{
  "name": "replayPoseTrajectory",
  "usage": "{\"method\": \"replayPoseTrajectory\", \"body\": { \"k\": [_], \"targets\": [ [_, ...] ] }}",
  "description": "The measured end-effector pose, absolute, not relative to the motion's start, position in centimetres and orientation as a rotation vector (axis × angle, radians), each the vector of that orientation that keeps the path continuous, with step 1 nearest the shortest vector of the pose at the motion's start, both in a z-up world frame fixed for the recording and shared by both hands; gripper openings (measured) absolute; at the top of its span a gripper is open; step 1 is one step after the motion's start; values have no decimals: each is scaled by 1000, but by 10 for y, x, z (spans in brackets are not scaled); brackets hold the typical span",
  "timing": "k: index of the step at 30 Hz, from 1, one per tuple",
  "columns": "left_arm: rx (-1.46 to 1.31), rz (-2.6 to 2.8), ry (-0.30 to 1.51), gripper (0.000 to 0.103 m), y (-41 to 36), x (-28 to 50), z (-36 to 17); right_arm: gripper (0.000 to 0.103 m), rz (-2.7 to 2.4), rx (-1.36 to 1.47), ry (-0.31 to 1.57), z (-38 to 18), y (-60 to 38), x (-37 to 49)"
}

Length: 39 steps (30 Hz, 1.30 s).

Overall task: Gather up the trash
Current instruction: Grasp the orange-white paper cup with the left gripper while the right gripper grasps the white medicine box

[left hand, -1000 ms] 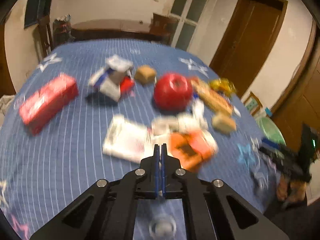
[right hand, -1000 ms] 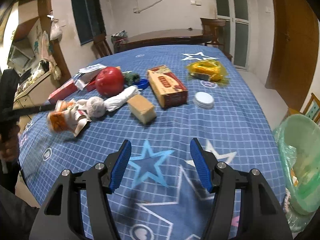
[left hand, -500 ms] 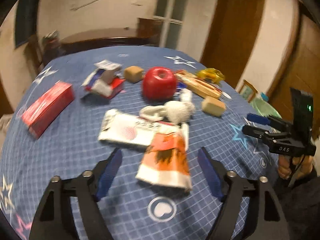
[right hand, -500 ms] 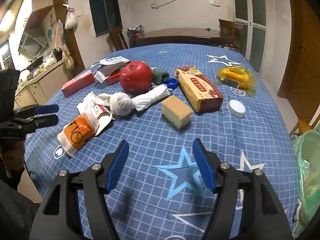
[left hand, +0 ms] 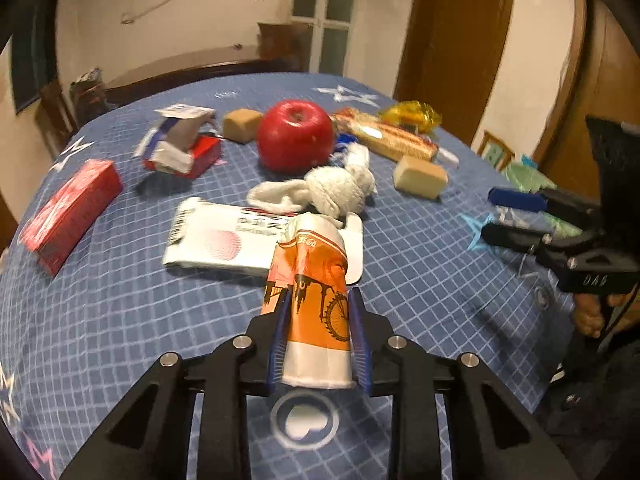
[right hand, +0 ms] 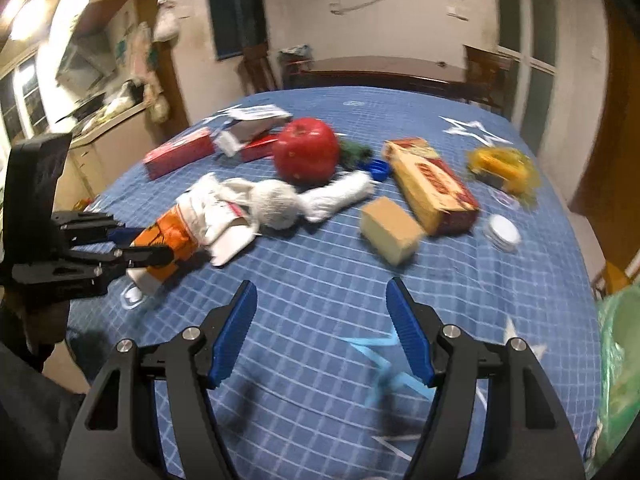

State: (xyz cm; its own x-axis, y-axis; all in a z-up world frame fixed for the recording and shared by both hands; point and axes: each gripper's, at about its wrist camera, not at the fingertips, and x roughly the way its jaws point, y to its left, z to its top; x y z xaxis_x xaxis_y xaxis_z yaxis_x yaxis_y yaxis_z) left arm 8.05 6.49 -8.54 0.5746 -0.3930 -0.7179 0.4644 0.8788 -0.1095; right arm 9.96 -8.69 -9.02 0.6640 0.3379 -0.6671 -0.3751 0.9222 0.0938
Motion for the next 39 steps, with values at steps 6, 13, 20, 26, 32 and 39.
{"method": "replayPoseTrajectory", "body": {
  "k": [6,13,20,26,32,39],
  "targets": [
    [-45,-391,747,30,118,63,-66,53,672,-175,734,-84,-34,111],
    [-79,-372,697,30,141,49,-51,51,783,-439,736,-94,36,148],
    [-137,-349,695,30,161,45,-55,56,753,-505,807,-108,52,180],
    [-155,-337,699,31,168,42,-58,58,744,-517,793,-105,53,188],
    [-186,-328,712,31,174,43,-63,58,758,-508,806,-100,53,192],
    [-199,-319,708,32,176,39,-63,65,798,-463,884,-111,61,207]
  ]
}}
